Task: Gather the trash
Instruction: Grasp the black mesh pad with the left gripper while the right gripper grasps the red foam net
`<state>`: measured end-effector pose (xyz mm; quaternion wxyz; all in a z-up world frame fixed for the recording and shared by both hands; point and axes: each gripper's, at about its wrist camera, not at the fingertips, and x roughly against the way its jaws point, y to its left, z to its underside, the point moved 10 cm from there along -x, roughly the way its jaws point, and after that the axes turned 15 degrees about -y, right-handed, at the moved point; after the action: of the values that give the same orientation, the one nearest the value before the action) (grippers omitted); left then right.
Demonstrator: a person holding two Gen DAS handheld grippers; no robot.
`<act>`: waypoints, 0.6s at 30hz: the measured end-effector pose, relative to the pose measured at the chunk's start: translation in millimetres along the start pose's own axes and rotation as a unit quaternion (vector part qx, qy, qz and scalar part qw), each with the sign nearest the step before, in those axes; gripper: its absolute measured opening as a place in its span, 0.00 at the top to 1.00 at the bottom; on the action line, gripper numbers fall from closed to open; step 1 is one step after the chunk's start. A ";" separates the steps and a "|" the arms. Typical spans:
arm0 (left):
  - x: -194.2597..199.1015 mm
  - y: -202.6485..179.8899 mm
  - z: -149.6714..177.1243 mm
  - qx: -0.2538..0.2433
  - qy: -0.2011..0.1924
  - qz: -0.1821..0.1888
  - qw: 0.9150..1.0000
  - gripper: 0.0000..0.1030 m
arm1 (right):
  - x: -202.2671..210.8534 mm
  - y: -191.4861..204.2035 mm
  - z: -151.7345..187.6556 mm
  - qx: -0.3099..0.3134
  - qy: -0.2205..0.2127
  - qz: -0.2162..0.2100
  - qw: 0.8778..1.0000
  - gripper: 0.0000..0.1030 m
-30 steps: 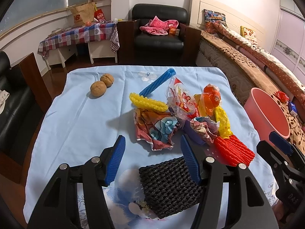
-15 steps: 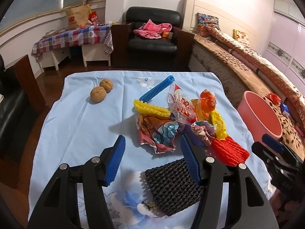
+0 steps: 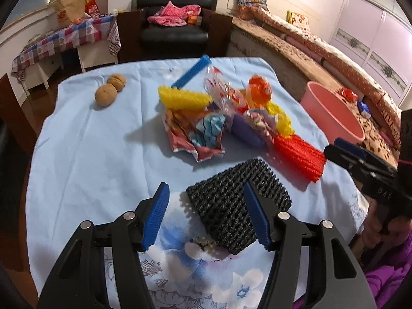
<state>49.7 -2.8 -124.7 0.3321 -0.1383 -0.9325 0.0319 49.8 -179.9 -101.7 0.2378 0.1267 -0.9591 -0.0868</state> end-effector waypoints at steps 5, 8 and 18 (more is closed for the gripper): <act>-10.9 -0.7 12.5 0.011 0.027 0.011 1.000 0.41 | -1.5 -2.9 0.9 -0.004 0.005 0.002 1.000 0.32; -14.1 -3.9 17.0 0.013 0.035 0.021 0.999 0.42 | -2.6 -4.6 2.8 -0.009 0.009 0.001 1.000 0.32; -13.3 -5.4 18.3 0.024 0.030 0.040 0.998 0.96 | -9.0 -10.2 11.4 -0.030 0.026 0.000 0.999 0.32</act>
<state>46.8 -11.1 -146.2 0.3613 -0.1687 -0.9149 0.0635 54.0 -185.9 -117.8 0.2664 0.1219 -0.9496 -0.1118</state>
